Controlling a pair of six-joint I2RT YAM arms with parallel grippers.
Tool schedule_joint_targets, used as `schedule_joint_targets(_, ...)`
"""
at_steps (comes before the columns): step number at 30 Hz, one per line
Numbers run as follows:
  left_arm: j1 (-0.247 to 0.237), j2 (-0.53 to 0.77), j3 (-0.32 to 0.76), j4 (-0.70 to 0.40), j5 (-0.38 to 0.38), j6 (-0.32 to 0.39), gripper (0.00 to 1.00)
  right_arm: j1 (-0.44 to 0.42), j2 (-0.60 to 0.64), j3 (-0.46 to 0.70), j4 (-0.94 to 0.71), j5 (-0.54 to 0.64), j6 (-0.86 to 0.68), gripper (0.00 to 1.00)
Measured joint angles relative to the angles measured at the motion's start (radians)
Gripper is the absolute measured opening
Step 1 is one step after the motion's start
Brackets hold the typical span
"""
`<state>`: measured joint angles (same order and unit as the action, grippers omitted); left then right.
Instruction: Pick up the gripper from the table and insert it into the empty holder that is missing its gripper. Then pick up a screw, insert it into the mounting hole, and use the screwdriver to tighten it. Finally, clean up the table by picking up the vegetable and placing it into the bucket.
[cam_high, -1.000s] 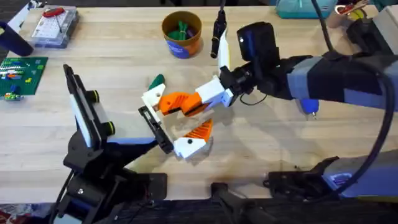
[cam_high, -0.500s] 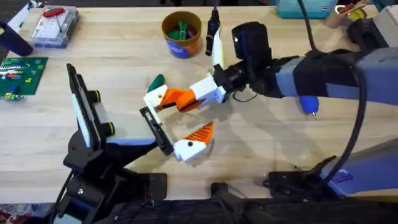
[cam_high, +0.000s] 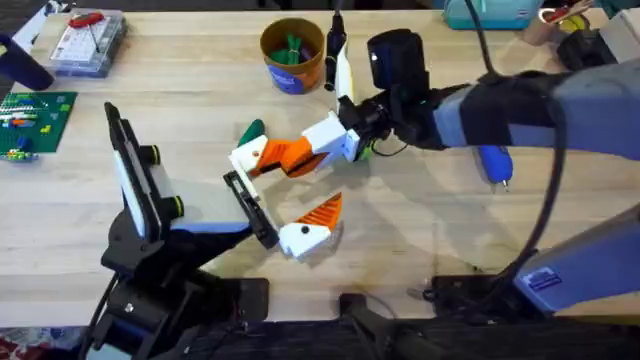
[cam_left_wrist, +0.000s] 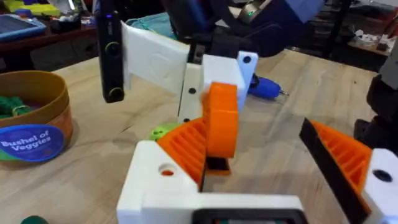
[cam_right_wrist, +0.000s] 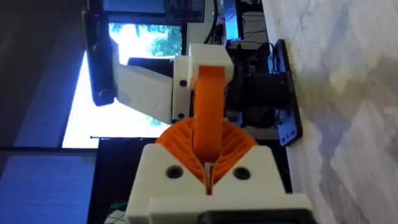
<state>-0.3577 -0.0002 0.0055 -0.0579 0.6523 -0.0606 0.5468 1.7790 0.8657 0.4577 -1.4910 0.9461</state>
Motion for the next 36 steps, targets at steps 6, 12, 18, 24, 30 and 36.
schedule_joint_targets(6, 0.001, 0.0, 0.0, -0.001, 0.016, 0.0, 0.991, 0.0, 0.032, 0.01, 0.063, -0.026, -0.001, 0.016)
schedule_joint_targets(12, 0.003, 0.0, 0.0, -0.002, 0.019, 0.001, 0.991, 0.0, 0.032, 0.017, 0.062, -0.026, 0.006, 0.016)
schedule_joint_targets(18, 0.003, 0.0, 0.001, -0.005, 0.026, 0.001, 0.991, -0.002, 0.032, 0.022, 0.059, -0.029, 0.027, 0.016)
schedule_joint_targets(24, 0.009, 0.0, 0.001, -0.005, 0.021, 0.004, 0.991, 0.002, 0.044, 0.04, 0.058, -0.029, 0.035, 0.016)
schedule_joint_targets(30, 0.011, 0.0, 0.001, -0.006, 0.012, 0.003, 0.991, 0.004, 0.085, 0.08, 0.059, -0.029, 0.038, 0.016)
schedule_joint_targets(36, 0.017, 0.0, 0.001, -0.005, -0.005, 0.004, 0.991, 0.007, 0.106, 0.116, 0.058, -0.029, 0.038, 0.016)
